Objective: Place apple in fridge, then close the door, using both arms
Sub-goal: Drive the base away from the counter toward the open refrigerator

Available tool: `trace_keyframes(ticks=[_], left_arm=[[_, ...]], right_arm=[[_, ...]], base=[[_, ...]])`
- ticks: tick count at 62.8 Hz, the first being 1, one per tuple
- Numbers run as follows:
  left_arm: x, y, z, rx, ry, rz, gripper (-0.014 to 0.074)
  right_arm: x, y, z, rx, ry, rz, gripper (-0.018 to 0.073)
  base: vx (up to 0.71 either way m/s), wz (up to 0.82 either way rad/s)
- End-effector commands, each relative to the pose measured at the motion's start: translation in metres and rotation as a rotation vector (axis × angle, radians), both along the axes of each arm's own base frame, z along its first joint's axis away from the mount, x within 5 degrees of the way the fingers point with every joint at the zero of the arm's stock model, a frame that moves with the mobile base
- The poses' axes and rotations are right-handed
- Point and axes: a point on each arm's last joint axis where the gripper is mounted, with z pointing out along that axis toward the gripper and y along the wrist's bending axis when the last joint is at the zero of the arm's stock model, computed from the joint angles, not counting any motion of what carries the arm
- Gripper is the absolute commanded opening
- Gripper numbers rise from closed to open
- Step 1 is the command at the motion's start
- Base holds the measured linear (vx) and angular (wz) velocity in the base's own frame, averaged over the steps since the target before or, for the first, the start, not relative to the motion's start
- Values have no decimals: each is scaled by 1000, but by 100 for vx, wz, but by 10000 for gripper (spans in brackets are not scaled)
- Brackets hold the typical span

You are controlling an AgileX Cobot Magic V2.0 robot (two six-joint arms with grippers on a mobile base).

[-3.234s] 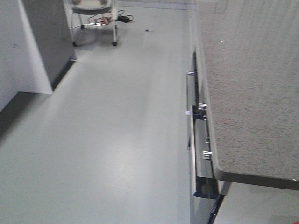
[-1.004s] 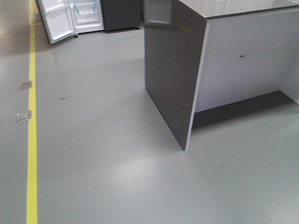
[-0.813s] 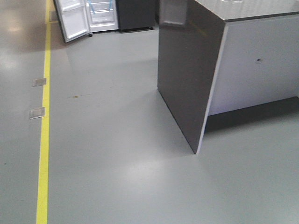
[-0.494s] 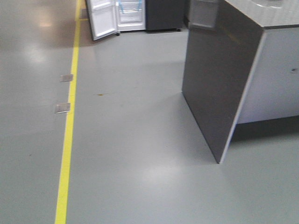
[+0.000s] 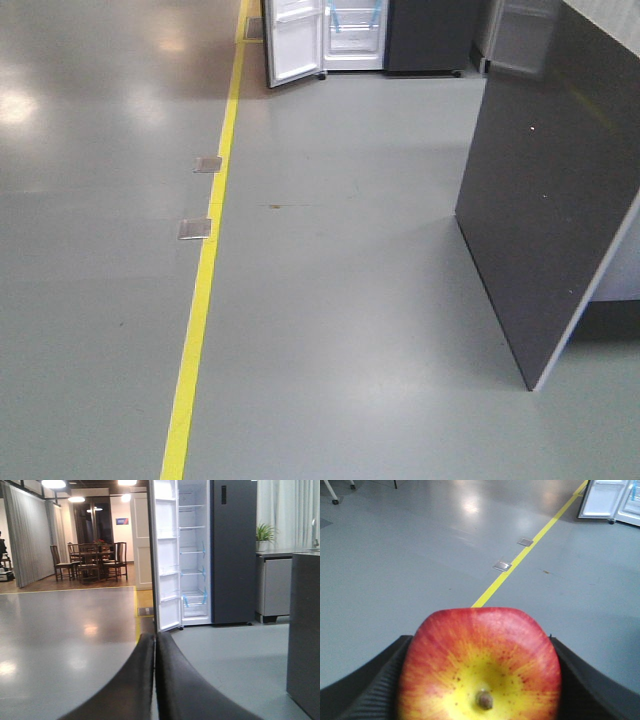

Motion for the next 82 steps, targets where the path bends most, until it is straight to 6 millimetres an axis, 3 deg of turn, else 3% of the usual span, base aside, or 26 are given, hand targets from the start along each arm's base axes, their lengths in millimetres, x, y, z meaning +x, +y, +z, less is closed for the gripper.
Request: trace_keyframes(ticks=[1,82], left_arm=[[1,0,-1,-6,-42,-2,-6],[1,0,-1,-6,-42,-2,-6]], right_arm=[[3,1,13,50,-63,-12,363],[3,1,13,50,-63,-12,363]], base=[[15,19],[19,2]])
